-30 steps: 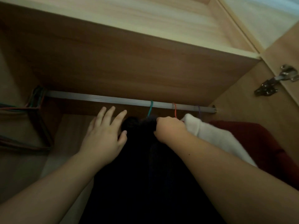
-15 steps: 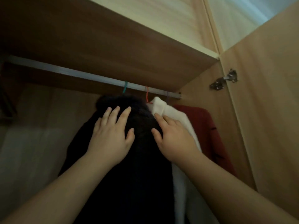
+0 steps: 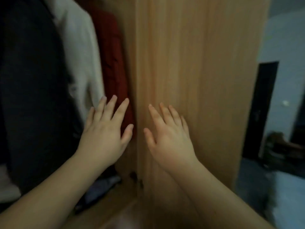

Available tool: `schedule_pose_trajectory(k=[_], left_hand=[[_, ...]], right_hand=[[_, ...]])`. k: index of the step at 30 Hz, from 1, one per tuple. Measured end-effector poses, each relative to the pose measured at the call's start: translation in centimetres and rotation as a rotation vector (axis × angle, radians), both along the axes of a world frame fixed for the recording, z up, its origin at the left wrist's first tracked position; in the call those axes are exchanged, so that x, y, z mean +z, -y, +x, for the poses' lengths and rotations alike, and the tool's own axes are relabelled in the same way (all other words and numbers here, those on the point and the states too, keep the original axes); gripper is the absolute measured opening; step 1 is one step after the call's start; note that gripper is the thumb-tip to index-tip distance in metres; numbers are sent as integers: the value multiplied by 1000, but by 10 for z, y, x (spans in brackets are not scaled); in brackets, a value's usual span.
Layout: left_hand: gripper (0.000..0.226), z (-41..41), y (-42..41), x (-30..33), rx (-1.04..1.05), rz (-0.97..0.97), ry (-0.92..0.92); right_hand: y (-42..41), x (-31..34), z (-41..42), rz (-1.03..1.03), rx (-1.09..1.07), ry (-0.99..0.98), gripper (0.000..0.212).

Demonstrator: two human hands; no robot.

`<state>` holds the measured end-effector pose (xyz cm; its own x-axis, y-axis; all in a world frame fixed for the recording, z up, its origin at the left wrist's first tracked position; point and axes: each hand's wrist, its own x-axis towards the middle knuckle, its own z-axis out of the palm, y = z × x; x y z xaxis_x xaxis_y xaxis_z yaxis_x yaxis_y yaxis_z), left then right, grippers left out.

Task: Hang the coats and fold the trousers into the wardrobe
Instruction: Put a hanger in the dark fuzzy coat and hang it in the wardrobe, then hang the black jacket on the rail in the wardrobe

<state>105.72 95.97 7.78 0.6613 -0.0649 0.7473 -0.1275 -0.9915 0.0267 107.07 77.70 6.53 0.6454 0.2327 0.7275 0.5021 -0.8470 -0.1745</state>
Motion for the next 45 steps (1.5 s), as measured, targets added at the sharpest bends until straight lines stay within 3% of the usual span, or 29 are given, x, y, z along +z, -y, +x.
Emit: schedule_pose_trajectory(k=[7,12,20,29,37,45], left_hand=[[71,-71,168,-122,-303,2,-180],[70,-84,273,-182,-476,37,-361],[71,-65,393,-275,-719,194,-571],[76,-35,499,-336,-904,145,-788],[75,-51,591,-361,-1032,227,-794],[71,-52,682,-424,-882,256,-868]], right_hand=[[191,-138,-111,-43,-268,-246,67],[291,-197,-159,-28,-509,-473,67],[383,-269,-206,61,-827,-676,69],[449,-315,-236,212,-1141,-776,73],[512,-337,-277,292,-1242,-806,67],[626,-398,-278,281,-1082,-884,68]])
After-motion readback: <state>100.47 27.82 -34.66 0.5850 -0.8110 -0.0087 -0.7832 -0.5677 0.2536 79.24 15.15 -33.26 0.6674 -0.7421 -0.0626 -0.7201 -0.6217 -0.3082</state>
